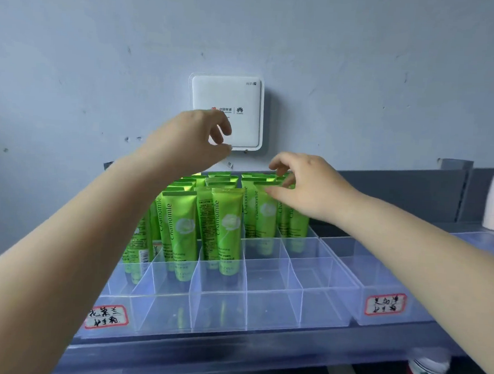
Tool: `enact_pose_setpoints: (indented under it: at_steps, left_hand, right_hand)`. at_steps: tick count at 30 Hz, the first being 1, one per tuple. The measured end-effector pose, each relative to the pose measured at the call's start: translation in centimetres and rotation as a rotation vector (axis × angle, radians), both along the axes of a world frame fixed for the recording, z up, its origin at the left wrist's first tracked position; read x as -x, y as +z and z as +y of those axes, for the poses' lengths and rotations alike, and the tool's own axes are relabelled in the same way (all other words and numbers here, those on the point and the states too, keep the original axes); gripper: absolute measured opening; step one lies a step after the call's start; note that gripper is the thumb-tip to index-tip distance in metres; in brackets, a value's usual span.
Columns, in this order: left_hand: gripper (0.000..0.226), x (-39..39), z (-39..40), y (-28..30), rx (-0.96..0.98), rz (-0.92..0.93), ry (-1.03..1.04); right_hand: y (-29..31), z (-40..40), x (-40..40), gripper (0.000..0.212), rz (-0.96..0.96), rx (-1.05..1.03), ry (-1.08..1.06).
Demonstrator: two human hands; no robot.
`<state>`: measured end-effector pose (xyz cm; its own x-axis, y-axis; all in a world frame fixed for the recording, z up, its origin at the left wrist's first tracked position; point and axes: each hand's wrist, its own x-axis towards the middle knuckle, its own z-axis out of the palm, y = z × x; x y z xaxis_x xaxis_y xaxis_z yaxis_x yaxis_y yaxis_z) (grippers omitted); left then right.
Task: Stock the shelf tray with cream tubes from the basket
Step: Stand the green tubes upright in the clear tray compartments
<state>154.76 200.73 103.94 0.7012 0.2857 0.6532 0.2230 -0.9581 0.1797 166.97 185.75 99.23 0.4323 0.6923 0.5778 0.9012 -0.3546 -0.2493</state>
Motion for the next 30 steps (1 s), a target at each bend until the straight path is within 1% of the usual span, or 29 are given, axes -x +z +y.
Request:
enact_pose_setpoints:
  at_steps: [2, 4, 7, 10, 12, 14, 22, 27, 30]
  left_hand:
    - [0.031, -1.0, -2.1, -1.3, -0.139, -0.041, 0.03]
    - [0.04, -2.2, -4.5, -2.7, -0.246, -0.047, 0.017]
    - [0.049, -4.4, -7.8, -4.4, -0.35, -0.029, 0.001]
    - [0.046, -6.9, -11.7, -5.7, -0.395, -0.062, -0.089]
    - [0.042, -8.7, -14.7, -6.7, -0.424, -0.087, -0.169]
    - [0.041, -10.3, -17.7, -7.6, -0.432, -0.071, -0.224]
    - [0.036, -14.3, -30.9, -10.6, -0.475, -0.073, -0.478]
    - [0.039, -15.2, -39.7, -12.7, -0.545, -0.056, -0.634]
    - [0.046, -15.2, -44.7, -13.9, -0.58, -0.037, -0.703]
  right_hand:
    - [0.2, -2.4, 0.4, 0.041, -0.225, 0.097, -0.112]
    - [0.0, -4.6, 0.6, 0.043, -0.392, 0.18, -0.202]
    - [-0.5, -7.8, 0.6, 0.049, -0.467, 0.285, -0.303]
    - [-1.4, -12.4, 0.1, 0.055, -0.449, 0.365, -0.403]
    - [-2.2, -15.8, -0.3, 0.06, -0.405, 0.403, -0.472]
    - [-2.9, -19.2, -0.7, 0.064, -0.348, 0.437, -0.547]
    - [-5.3, -33.3, -0.8, 0.065, -0.258, 0.47, -0.826]
    - [-7.0, -41.8, 0.7, 0.066, -0.206, 0.502, -0.989]
    - [-8.3, -46.6, 1.8, 0.069, -0.158, 0.533, -1.081]
